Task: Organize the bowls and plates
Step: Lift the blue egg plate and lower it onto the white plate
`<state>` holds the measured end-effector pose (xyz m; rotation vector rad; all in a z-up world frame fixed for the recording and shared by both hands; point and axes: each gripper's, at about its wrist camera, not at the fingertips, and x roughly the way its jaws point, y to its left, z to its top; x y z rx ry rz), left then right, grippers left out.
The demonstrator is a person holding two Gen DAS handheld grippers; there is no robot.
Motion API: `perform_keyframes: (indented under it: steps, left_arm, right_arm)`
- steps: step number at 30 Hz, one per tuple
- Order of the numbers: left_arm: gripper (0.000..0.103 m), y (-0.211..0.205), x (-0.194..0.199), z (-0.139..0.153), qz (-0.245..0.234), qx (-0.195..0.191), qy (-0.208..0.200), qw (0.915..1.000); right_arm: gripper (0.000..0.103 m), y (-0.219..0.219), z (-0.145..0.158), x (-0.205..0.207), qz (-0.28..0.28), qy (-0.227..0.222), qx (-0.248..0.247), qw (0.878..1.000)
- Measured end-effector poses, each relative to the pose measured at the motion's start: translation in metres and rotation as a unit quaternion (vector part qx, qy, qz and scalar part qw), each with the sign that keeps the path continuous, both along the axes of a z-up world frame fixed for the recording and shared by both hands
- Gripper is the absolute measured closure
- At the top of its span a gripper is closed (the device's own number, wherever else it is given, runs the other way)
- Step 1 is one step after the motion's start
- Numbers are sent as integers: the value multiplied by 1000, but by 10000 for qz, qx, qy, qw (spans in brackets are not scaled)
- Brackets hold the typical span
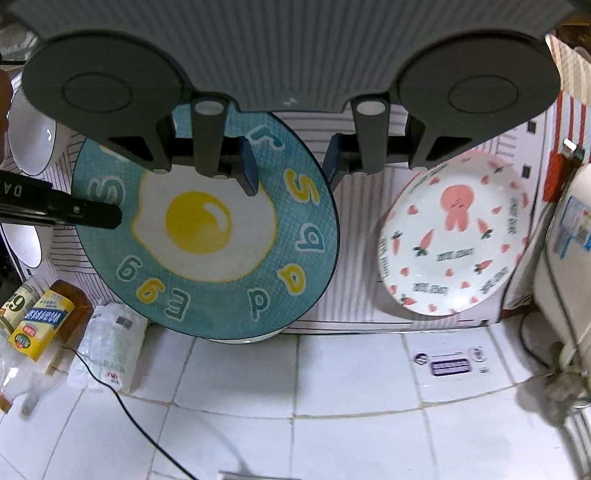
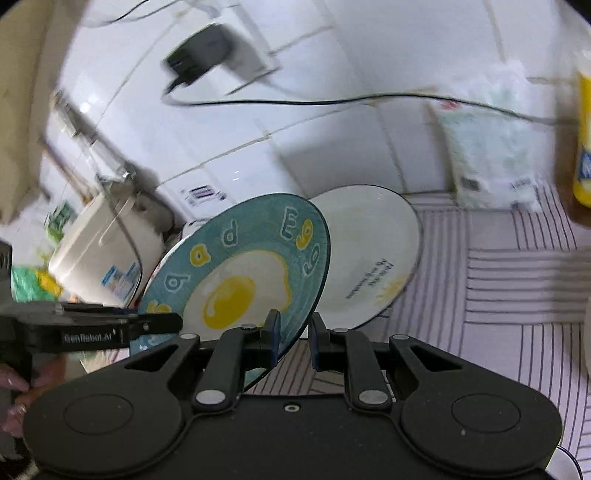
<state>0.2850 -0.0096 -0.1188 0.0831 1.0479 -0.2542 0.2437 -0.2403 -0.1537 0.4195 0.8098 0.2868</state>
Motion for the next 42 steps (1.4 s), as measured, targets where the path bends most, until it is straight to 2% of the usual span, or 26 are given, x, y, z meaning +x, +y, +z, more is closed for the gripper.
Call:
perform_keyframes:
  steps: [7,14,17,19,26,30,33,39,42]
  left_arm:
    - [68,-16,27,-20,-31,-85,250,9996]
    - [68,-19,51,-42,147,-166,546,9983]
    - [68,-14,64,-52,343,-390,869,9949]
    - [68,-12,70,-57,430,-467,1028,9927]
    - [68,-23,84,-58,469,-122,1051,9933]
    - [68,-25,89,-58,673,-44,1093,9917]
    - [68,-28,88,-60,710,-26,1063,9918]
    - [68,-41,86,-62,478,230,1075,9928]
    - [68,-46,81,-63,359,310,996,9939]
  right_arm:
    - [83,-19,-12,13,-185,170,-51,9997]
    - [83,-28,-24,33,-356,436,-55,9984]
    - [83,-30,-27,42,-504,641,57,9967]
    - [83,-29,-26,45,-592,603,27,9964]
    - [83,-23,-31,59,-709,800,-187,9941]
    - [81,1,-28,68,-648,755,-963,9904]
    - [76,19,-23,74,-553,761,-1647,9818]
    - [72,23,-24,79,-732,645,-2120,9724]
    - [70,29,-24,81,-747,647,-2486,9636]
